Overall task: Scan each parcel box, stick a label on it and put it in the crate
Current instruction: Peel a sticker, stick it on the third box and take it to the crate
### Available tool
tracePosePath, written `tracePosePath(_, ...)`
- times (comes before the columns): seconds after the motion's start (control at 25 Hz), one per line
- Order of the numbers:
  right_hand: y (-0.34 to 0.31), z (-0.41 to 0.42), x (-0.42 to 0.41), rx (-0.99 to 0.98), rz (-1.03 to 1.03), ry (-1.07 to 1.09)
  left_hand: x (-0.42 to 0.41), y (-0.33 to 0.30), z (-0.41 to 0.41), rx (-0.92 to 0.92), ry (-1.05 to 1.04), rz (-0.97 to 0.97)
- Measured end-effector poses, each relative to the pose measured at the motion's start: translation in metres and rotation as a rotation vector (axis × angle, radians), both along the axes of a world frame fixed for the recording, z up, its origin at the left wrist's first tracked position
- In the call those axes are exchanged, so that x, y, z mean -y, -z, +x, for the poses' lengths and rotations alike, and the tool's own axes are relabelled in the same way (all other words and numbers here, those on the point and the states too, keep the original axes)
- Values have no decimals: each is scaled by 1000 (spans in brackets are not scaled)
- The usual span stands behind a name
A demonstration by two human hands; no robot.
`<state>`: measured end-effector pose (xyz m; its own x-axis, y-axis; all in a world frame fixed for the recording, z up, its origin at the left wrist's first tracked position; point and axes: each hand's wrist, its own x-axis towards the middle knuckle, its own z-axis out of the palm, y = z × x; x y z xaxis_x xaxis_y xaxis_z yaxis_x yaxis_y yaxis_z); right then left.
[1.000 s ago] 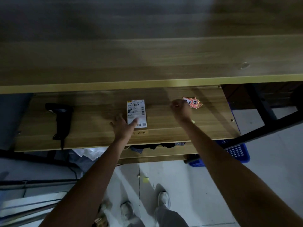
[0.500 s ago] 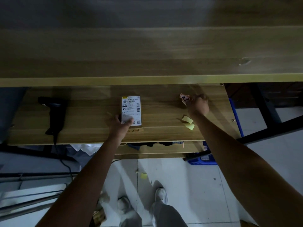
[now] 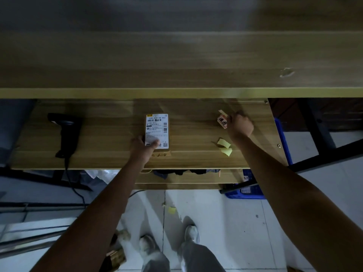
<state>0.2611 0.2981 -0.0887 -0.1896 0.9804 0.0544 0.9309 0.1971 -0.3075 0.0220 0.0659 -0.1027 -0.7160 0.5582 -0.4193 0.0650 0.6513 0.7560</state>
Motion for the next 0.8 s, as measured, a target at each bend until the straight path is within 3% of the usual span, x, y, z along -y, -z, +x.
tracePosePath(0.16, -7, 14, -1, -117, 230, -116, -4, -13, 1, -86, 54, -70)
tracePosePath(0.24, -13, 21, -1, -234, 241, -145, -5, -30, 10, -319, 33, -81)
tracePosePath(0.32, -18, 24, 9, -350, 239, -192, -7, -55, 32, -499, 1, 60)
tracePosePath(0.4, -23, 22, 35, -477, 226, -248, -15, -80, 63, -314, 36, 220)
tracePosePath(0.6, -28, -1, 124, -785, 108, -337, -32, -91, 114, 460, 58, 268)
tracePosePath(0.68, -27, -3, 148, -784, 127, -372, -31, -82, 119, 571, -14, 327)
tracePosePath(0.8, -29, -1, 158, -852, 35, -373, -28, -78, 119, 464, -41, 382)
